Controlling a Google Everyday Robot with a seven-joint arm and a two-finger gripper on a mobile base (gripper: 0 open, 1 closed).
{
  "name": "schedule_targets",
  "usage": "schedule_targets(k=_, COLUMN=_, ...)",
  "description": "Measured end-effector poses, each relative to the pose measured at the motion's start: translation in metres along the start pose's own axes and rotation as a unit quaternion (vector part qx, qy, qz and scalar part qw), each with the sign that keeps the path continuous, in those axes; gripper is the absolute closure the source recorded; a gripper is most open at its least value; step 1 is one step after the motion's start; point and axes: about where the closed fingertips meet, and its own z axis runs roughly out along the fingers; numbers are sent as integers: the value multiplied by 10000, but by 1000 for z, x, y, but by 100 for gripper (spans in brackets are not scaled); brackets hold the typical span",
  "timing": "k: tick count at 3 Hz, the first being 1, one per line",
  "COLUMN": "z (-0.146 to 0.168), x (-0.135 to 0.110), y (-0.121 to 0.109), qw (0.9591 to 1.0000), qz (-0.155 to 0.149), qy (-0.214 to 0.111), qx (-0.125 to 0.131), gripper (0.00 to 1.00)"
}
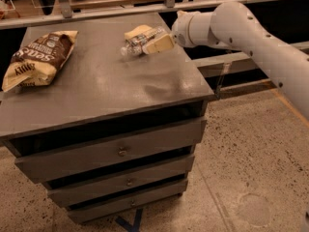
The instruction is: Move water bottle near brown chip bag
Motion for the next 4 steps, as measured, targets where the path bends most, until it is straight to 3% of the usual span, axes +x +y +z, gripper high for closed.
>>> schedule_targets(k=1, z=20, x=-6, y=16, qw=9997, qz=-92, qy=-171, qx=-166, gripper=0)
schedule_targets(k=2, z=40, x=-10, y=28, qw=9985, qz=-385, qy=-211, qx=-341, gripper=0)
schedule_targets(k=3, z=47, x=-11, y=35, qw=9933, qz=-1103, qy=-143, qx=-322, gripper=0)
schedule_targets(k=4, z=41, x=-11, y=38, qw=9848, qz=-1725, qy=-201, qx=-69, gripper=0)
